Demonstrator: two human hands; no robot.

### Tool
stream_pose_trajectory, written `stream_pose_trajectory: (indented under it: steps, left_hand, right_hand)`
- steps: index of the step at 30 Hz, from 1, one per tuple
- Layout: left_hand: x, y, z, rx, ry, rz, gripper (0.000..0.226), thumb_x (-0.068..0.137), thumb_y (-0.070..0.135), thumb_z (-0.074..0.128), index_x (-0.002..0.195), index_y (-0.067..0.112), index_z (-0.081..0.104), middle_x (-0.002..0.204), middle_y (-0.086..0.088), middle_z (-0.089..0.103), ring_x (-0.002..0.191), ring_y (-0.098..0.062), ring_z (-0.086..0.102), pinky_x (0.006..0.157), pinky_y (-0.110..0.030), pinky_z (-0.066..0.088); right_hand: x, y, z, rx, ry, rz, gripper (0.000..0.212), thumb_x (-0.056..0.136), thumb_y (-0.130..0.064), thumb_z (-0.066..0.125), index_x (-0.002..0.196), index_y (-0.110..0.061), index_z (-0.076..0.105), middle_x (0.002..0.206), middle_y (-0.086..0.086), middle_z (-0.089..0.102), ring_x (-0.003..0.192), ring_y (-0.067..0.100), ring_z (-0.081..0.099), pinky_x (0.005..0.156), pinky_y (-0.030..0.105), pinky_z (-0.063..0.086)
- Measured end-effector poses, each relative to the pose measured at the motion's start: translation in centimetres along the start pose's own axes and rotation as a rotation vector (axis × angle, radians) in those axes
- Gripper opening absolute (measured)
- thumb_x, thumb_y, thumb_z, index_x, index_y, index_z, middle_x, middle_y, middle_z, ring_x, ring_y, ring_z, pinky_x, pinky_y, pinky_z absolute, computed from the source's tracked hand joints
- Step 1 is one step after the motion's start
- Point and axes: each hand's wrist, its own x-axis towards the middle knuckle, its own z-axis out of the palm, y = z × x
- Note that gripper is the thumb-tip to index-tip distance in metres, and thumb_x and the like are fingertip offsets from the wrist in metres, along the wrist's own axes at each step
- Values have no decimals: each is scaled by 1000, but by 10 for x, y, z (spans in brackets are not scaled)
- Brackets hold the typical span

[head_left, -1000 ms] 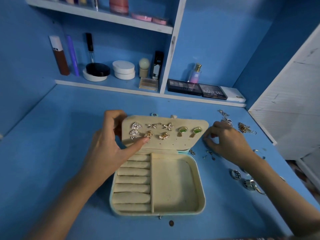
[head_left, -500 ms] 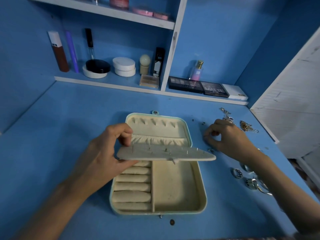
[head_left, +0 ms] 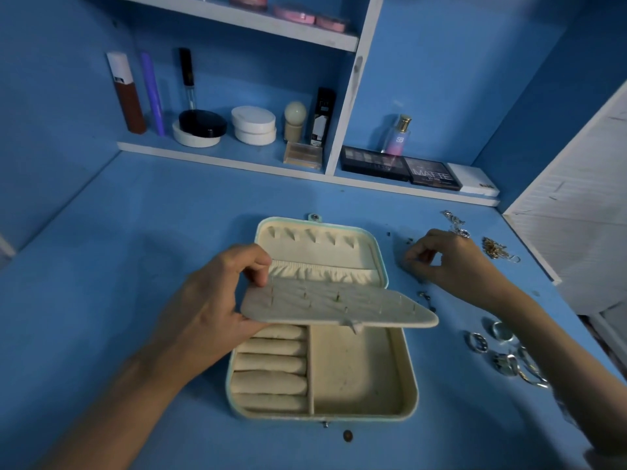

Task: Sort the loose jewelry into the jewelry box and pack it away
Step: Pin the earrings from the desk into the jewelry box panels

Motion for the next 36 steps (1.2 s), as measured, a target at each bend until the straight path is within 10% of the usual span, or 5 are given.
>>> stream_pose_trajectory:
  steps: [10, 36]
  left_hand:
    - [1, -3, 1, 33, -4, 60, 30, 79, 18, 57, 104, 15, 42, 86, 7, 45, 75, -10, 51, 67, -28, 46]
    - [2, -1, 0, 53, 10, 49, 34, 77, 24, 60, 104, 16, 41, 85, 8, 43, 72, -10, 49, 61, -32, 44]
  right_hand:
    - [10, -107, -6, 624, -398, -79, 4, 82, -16, 66, 84, -16, 70, 77, -6, 67, 73, 5, 57, 69, 19, 44]
    - [12, -123, 4, 538, -573, -153, 9, 78, -30, 65, 83, -25, 70, 82, -14, 67, 82, 2, 61, 75, 13, 43]
